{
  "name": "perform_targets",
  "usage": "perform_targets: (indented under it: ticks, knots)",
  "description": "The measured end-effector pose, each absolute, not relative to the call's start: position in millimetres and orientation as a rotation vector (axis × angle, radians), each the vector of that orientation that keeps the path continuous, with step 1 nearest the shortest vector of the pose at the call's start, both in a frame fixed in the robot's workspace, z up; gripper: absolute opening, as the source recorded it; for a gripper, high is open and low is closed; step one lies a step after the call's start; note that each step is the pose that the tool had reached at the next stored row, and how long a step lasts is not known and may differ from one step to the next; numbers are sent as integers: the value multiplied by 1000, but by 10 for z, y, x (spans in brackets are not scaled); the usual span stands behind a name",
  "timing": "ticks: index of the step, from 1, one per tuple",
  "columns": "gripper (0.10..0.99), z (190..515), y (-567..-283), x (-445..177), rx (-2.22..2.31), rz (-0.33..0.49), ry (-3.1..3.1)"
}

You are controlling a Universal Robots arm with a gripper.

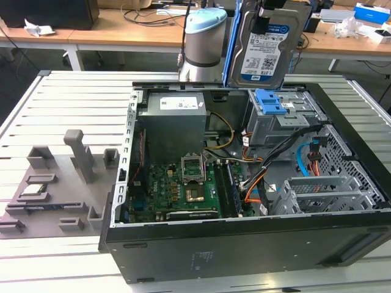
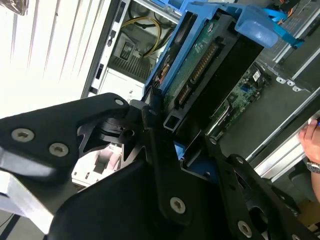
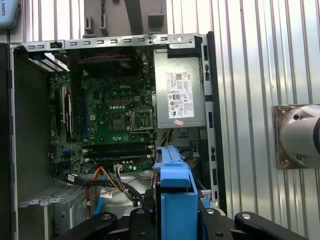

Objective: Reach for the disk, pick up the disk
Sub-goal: 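Pick up the disk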

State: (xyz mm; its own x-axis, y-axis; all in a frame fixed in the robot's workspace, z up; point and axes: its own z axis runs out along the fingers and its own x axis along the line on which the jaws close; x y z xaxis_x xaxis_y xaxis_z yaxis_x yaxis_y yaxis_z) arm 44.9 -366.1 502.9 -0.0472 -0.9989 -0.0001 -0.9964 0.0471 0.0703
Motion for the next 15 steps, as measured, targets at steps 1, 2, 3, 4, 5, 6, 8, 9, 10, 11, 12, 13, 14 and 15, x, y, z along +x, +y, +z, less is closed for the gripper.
perform_targets:
  ticks: [1,2,3,4,5,6,8,9,10,11,12,13,14,15]
  knots:
    - [365,5029,-3661,451,2134,-79,-2237]
    - [365,5029,-3661,452,2134,-79,-2237]
    - [365,5029,-3661,454,2134,-79,-2237]
    - [365,5029,-3661,456,2134,-79,-2237]
    - [365,5029,-3661,458,2134,-79,-2237]
    - [365,5029,-3661,460,2134,-79,-2237]
    - [365,5029,-3661,462,2134,-79,-2237]
    - [365,5029,-3661,465,2134,-79,-2237]
    - [365,5029,-3663,465,2134,-79,-2237]
    - [365,5030,-3667,465,2134,-79,-2237]
    - [365,5030,-3679,466,2134,-79,-2237]
    - [365,5029,-3695,466,2134,-79,-2237]
    - [365,5029,-3704,465,2134,-79,-2237]
    - [365,5029,-3716,465,2134,-79,-2237]
